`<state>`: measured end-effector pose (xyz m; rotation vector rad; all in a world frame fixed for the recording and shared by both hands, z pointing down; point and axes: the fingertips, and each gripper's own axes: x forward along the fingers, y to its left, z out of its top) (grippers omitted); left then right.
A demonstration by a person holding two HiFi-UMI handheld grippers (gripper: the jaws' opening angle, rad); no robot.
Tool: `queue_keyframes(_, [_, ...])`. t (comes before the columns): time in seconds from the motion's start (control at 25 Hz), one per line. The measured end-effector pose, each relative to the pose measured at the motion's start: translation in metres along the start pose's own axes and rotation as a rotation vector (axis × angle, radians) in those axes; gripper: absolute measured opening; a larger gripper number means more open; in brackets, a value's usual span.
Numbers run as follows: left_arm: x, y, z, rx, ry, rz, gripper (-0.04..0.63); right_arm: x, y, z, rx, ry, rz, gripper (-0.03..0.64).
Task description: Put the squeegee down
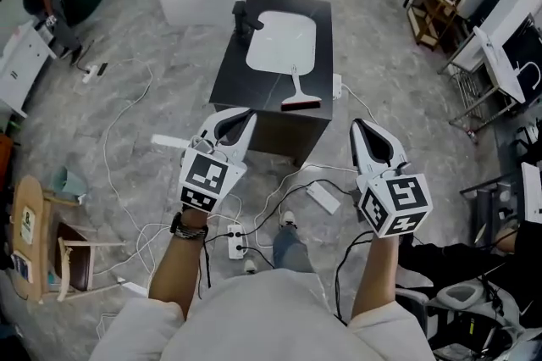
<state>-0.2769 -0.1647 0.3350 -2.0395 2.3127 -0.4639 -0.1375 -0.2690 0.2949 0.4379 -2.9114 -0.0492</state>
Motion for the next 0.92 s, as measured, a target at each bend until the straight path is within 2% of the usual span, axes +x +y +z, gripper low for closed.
queue_keyframes(0.16, [-0.044, -0.001, 0.022, -0.005, -0.052, 0.012, 0.006, -0.023, 0.034, 0.008, -0.015, -0.016, 0.003, 0.005])
queue_keyframes(0.36, [-0.073, -0.005, 0.04, -0.004, -0.089, 0.027, 0.006, -0.043, 0.054, 0.016, -0.019, -0.032, 0.007, 0.005])
queue_keyframes(0.92, [-0.087, -0.023, 0.045, 0.017, -0.129, 0.02, 0.006, -0.058, 0.06, 0.008, -0.028, -0.048, -0.01, 0.005])
